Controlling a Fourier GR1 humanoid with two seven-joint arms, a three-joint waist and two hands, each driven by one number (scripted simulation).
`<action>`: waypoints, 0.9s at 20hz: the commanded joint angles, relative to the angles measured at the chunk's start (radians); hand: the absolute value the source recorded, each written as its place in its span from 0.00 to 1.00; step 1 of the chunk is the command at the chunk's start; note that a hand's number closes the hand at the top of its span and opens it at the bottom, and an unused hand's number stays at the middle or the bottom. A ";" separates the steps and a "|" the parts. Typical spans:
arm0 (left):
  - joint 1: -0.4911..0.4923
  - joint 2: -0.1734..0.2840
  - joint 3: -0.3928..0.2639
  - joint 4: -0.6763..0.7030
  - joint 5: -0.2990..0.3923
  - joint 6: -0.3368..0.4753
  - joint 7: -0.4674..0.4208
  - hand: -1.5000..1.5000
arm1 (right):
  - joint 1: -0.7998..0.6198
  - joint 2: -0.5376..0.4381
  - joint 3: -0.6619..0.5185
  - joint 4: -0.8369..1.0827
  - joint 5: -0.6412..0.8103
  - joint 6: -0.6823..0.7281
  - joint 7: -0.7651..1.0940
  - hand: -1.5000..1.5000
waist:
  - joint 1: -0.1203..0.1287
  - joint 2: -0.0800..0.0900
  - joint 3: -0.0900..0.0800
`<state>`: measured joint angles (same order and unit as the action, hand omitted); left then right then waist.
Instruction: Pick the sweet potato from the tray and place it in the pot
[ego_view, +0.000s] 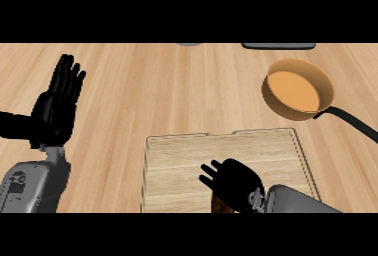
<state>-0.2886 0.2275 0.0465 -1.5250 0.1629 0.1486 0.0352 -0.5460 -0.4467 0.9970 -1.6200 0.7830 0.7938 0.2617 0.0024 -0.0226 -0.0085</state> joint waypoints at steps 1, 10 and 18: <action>0.002 0.028 0.032 0.009 0.020 -0.026 0.009 0.50 | 0.072 0.036 0.108 0.018 0.031 -0.011 -0.052 1.00 | 0.004 0.023 0.009; 0.027 0.002 0.011 -0.020 0.006 -0.030 0.001 0.50 | -0.053 0.212 -0.096 0.105 0.128 -0.075 0.047 1.00 | 0.012 0.024 0.009; -0.006 0.011 0.017 -0.024 0.019 -0.038 0.006 0.50 | -0.165 0.412 -0.553 0.230 0.211 -0.441 0.512 1.00 | 0.041 0.041 0.012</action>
<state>-0.2854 0.2355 0.0656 -1.5382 0.1777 0.1180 0.0381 -0.6473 -0.1249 0.6000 -1.4468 0.9523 0.4826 0.6042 0.0228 0.0154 0.0031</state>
